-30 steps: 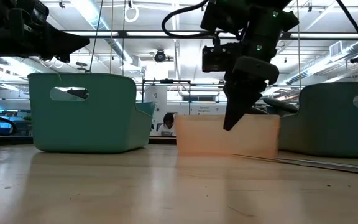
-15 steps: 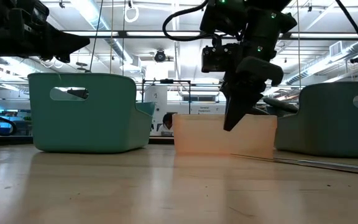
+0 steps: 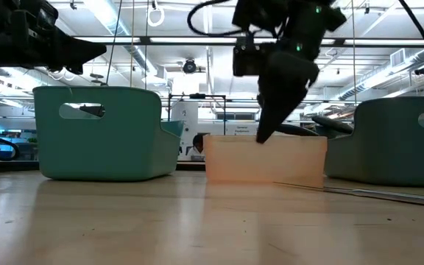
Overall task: Pick & Place Kitchen Items
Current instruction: Put the silver knife into the orange bin
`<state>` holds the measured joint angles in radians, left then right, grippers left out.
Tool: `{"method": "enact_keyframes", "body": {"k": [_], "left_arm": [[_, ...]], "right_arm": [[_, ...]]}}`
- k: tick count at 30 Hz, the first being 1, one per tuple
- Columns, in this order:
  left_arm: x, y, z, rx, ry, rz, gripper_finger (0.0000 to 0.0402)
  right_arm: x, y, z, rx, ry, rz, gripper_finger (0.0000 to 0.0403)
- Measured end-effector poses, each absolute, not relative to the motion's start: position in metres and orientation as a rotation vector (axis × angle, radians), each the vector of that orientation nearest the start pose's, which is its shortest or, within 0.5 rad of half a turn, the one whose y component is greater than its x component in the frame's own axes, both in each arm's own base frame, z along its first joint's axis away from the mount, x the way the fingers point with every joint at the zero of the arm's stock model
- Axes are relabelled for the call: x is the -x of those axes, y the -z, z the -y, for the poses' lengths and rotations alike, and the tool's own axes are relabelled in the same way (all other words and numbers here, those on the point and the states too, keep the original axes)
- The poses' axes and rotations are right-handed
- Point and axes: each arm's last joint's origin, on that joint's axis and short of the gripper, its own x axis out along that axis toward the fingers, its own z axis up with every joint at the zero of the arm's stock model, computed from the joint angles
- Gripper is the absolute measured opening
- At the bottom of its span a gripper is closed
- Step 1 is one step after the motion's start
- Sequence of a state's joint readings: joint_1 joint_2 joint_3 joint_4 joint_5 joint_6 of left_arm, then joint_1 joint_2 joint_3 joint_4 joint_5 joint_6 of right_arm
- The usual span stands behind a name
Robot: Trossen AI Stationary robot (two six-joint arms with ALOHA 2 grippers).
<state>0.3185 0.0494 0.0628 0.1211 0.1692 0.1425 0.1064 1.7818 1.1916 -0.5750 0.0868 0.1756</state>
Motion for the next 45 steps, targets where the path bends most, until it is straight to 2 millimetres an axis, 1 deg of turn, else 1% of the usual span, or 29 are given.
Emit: {"method": "enact_keyframes", "body": {"k": [2,4,6,9,14,18,20,22,24,29,31,35,38,41,45], "left_arm": [[-0.093,-0.193,-0.025,-0.174,-0.158,0.119,0.0013],[-0.093,-0.192,-0.025,-0.173,-0.158,0.115,0.0012],[-0.093,-0.192,-0.025,-0.173,-0.157,0.113,0.001],[-0.093,-0.19,-0.025,-0.168,-0.156,0.095,0.001],[-0.093,-0.188,-0.026,-0.162,-0.155,0.072,0.0014],[-0.093,-0.188,-0.026,-0.156,-0.154,0.068,0.0015],[-0.093,-0.188,-0.026,-0.155,-0.154,0.069,0.0014],[-0.093,-0.188,-0.026,-0.154,-0.154,0.069,0.0012],[-0.093,-0.188,-0.026,-0.149,-0.154,0.069,0.0011],[-0.093,-0.188,-0.026,-0.147,-0.154,0.07,0.0011],[-0.093,-0.188,-0.026,-0.147,-0.153,0.069,0.0011],[-0.093,-0.188,-0.025,-0.154,-0.151,0.071,0.0011],[-0.093,-0.188,-0.026,-0.154,-0.153,0.07,0.001],[-0.093,-0.188,-0.026,-0.157,-0.154,0.07,0.001],[-0.093,-0.188,-0.026,-0.152,-0.153,0.069,0.001]], "right_arm": [[-0.348,-0.198,-0.039,-0.07,0.1,-1.157,0.012],[-0.346,-0.214,-0.048,-0.102,0.103,-1.126,0.0132],[-0.341,-0.229,-0.063,-0.142,0.092,-1.087,0.0141],[-0.329,-0.242,-0.092,-0.209,0.069,-1.057,0.0147],[-0.309,-0.241,-0.139,-0.357,0.099,-1.085,0.014],[-0.299,-0.231,-0.164,-0.457,0.186,-1.122,0.0126],[-0.296,-0.225,-0.171,-0.493,0.253,-1.122,0.012],[-0.294,-0.217,-0.175,-0.523,0.325,-1.135,0.0119],[-0.292,-0.205,-0.176,-0.552,0.377,-1.17,0.0121],[-0.285,-0.171,-0.177,-0.615,0.488,-1.283,0.0142],[-0.283,-0.161,-0.176,-0.626,0.525,-1.311,0.0152],[-0.28,-0.15,-0.176,-0.645,0.551,-1.358,0.0169],[-0.281,-0.147,-0.178,-0.654,0.542,-1.351,0.0175],[-0.281,-0.144,-0.179,-0.628,0.531,-1.355,0.0176],[-0.282,-0.135,-0.18,-0.558,0.522,-1.369,0.0169]]}}
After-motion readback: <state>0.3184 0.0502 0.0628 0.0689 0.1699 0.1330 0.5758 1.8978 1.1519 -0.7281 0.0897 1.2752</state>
